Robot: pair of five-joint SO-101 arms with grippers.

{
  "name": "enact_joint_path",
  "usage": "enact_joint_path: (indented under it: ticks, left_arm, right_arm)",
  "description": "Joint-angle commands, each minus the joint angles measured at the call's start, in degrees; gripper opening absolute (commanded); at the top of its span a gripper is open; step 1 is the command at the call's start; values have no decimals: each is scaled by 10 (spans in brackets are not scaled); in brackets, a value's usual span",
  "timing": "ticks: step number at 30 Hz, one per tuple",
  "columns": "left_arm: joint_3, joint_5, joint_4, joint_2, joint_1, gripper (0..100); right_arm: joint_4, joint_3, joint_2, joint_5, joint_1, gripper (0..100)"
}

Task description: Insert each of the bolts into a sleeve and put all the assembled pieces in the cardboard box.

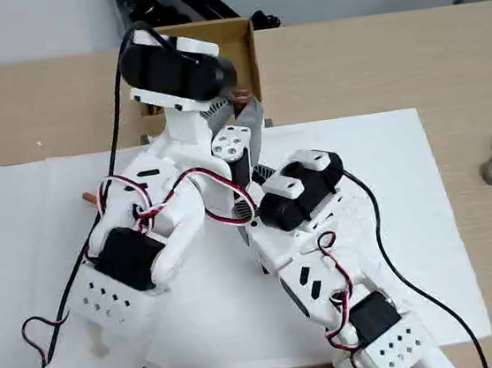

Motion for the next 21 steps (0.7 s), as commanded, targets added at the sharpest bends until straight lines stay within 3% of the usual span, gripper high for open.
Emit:
enact_joint_path:
  ticks: [1,6,15,21]
  left_arm:
    - [17,0,-10,1,-6,5]
    - [45,0,-4,-5,-6,5]
    - [-23,2,134,-6,-1,6]
    - [-35,1,170,-6,-3,29]
  right_arm:
    - [-9,-10,-14,5,-2,2]
    - [-9,-10,-13,5,-2,2]
    - [-9,-10,-12,5,-1,2]
    - [-9,-10,-11,5,-1,2]
